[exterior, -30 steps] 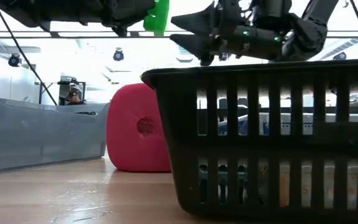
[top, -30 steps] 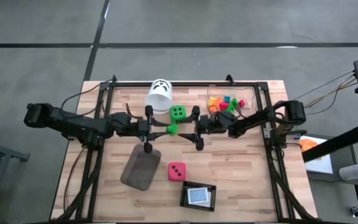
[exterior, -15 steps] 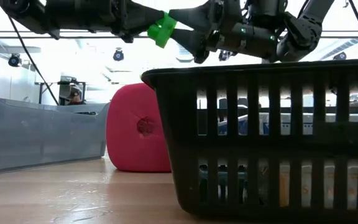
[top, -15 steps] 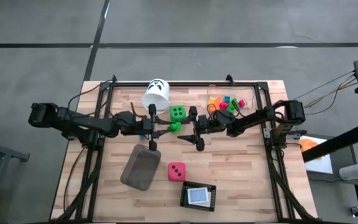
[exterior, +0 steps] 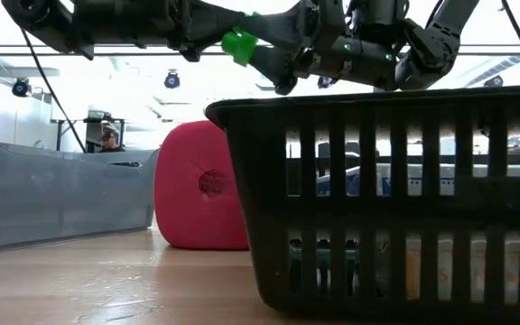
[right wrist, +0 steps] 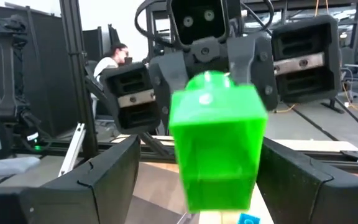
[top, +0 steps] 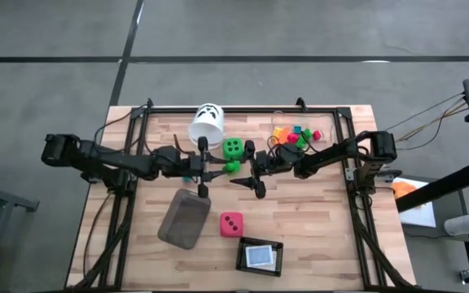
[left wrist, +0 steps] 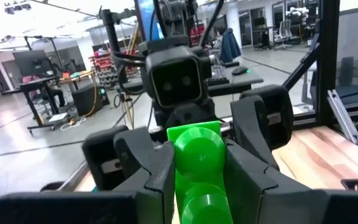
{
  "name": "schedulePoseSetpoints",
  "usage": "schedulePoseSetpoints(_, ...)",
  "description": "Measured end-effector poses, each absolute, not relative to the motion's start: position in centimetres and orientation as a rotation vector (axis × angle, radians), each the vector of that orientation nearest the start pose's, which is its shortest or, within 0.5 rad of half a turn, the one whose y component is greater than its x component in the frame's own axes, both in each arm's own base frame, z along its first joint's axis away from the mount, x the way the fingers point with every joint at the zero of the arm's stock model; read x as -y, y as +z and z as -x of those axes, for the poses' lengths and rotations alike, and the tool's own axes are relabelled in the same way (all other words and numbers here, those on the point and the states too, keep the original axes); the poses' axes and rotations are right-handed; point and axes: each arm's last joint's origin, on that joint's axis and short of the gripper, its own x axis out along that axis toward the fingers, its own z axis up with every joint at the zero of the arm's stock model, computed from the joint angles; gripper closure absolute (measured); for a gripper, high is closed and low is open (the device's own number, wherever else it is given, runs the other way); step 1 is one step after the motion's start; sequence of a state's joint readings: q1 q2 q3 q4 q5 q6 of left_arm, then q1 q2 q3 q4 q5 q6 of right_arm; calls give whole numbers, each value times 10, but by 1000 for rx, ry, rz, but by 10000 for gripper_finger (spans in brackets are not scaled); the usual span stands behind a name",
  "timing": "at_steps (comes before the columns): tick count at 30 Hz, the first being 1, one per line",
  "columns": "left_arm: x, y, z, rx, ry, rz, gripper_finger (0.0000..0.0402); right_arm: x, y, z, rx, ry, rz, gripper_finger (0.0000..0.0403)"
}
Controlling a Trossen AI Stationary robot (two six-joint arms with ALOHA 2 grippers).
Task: Pick & Place Toys
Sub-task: Put the green game piece into the transparent bin
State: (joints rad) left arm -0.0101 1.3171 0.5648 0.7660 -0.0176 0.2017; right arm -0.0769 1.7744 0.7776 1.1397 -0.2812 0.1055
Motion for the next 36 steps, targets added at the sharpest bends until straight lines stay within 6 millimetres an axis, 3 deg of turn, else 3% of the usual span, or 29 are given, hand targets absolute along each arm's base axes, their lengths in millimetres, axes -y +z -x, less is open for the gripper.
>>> schedulePoseSetpoints(4,3,232,-275,23,1,-201,303,19,202,-351,126,207,-77,117)
schedulePoseSetpoints(7,3,230,-277,24,-3,-202,303,19,201,-351,111,206,-79,140)
schedulePoseSetpoints(14,3,231,-276,33,-15,-197,303,19,200,-351,108,196,-51,275)
schedulePoseSetpoints(23,4,232,-275,28,-27,-205,303,16,199,-351,105,203,-29,274)
schedulePoseSetpoints(31,4,248,-259,69,-31,-215,178,12,193,-347,79,219,-20,274)
schedulePoseSetpoints(36,4,253,-233,118,-23,-211,157,10,183,-341,48,190,-2,274)
